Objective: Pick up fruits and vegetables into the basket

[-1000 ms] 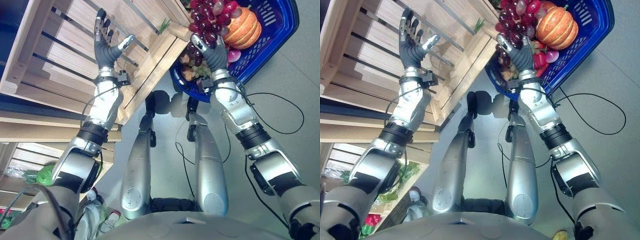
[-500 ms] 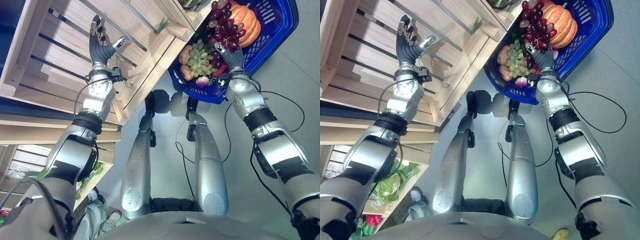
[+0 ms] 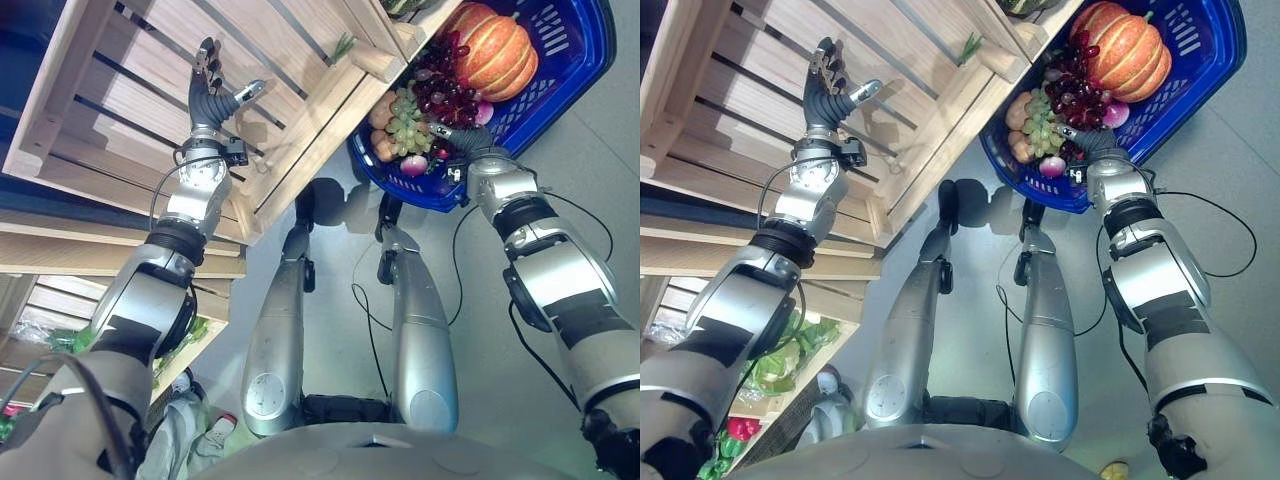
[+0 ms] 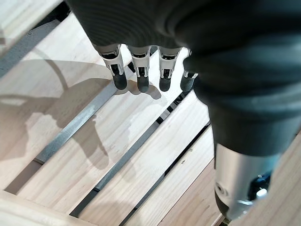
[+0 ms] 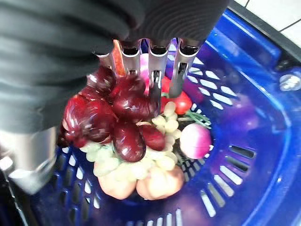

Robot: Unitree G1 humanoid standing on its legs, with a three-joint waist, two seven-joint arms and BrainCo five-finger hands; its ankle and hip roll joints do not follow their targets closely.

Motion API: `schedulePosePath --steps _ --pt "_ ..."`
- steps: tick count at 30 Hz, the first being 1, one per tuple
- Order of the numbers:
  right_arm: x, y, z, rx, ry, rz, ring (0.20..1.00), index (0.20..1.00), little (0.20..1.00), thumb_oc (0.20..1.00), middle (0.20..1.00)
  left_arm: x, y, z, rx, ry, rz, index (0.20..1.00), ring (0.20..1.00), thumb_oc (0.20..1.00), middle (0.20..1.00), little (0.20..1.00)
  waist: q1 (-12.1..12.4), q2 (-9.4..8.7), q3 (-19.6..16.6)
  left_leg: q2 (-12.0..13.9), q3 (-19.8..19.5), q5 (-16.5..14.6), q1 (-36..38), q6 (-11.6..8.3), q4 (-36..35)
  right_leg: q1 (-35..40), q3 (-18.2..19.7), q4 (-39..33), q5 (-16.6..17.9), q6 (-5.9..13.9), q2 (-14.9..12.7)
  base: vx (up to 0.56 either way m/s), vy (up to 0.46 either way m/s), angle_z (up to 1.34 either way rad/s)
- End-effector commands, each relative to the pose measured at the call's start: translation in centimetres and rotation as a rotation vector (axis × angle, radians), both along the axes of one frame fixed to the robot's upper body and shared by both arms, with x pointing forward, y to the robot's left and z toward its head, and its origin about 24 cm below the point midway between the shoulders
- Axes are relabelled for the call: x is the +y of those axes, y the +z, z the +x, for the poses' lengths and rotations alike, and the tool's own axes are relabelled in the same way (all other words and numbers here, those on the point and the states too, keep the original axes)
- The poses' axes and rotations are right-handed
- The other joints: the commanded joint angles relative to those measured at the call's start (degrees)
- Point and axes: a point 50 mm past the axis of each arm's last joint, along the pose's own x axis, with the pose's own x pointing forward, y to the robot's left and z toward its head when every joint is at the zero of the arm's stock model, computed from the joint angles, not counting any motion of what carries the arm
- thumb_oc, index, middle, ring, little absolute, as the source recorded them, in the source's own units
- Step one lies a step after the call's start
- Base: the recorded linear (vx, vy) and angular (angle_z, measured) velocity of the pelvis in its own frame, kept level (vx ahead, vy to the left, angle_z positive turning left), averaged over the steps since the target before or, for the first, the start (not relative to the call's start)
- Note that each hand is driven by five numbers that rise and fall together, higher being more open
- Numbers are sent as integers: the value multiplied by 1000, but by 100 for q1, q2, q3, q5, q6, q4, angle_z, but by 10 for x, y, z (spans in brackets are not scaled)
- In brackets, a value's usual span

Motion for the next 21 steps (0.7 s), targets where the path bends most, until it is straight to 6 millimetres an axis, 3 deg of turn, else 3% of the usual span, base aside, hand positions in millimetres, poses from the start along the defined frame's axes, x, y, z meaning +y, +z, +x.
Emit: schedulePosePath --steps 1,8,13,19,21 --pt "-2 8 2 -7 -4 -48 1000 1000 1000 1000 1000 5 7 1 -37 28 -30 1000 1000 1000 1000 1000 37 80 -250 -270 193 -690 -218 12 768 208 -72 -322 91 520 169 0 0 0" --pt "-1 9 2 -9 -9 -66 1000 1000 1000 1000 1000 4 9 1 -44 37 -31 1000 1000 1000 1000 1000 16 73 -250 -289 164 -709 -194 33 754 199 -13 -331 99 513 221 0 0 0" --pt "-1 3 0 -10 -17 -111 1000 1000 1000 1000 1000 7 -1 0 -6 50 -16 1000 1000 1000 1000 1000 -18 52 -250 -323 98 -765 -26 67 743 323 95 -364 91 499 286 -7 4 -1" --pt "-10 -20 -10 -3 -40 -171 1000 1000 1000 1000 1000 23 -39 -9 117 78 9 1000 1000 1000 1000 1000 -34 -29 -250 -295 98 -730 805 54 352 1088 141 -754 181 571 261 -13 37 -3" --pt "-20 -42 -21 28 -59 -183 1000 1000 1000 1000 1000 32 -69 -19 210 73 35 1000 1000 1000 1000 1000 -38 -102 -250 -280 87 -693 1371 39 92 1682 151 -1101 292 623 200 24 1 -10"
